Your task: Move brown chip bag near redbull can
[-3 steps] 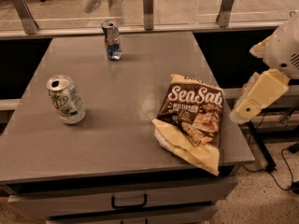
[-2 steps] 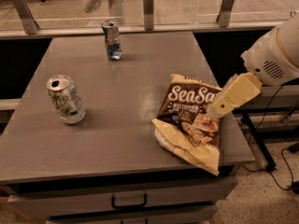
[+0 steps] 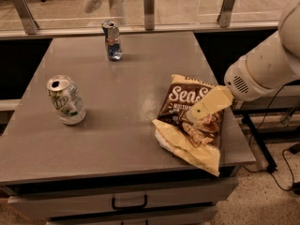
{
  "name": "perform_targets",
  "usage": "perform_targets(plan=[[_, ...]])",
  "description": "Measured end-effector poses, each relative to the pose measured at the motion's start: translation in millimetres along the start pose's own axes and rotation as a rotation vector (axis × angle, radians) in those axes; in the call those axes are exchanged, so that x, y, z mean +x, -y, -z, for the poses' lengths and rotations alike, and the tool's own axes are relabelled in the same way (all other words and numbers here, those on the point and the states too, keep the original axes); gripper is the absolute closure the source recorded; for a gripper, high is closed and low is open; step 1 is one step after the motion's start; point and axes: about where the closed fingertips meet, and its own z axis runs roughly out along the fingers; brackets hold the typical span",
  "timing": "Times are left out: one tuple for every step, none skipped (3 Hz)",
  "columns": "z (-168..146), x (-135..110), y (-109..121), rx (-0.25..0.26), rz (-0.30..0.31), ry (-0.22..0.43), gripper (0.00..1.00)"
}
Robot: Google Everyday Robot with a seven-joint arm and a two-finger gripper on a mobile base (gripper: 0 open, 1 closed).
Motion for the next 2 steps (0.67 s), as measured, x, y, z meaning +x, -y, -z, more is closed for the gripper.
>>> perform_targets(plan=[[-18.5, 13.6, -4.4, -0.015, -0.166, -0.049, 0.0], [-19.3, 12.8, -5.1, -0.009, -0.234, -0.052, 0.0]])
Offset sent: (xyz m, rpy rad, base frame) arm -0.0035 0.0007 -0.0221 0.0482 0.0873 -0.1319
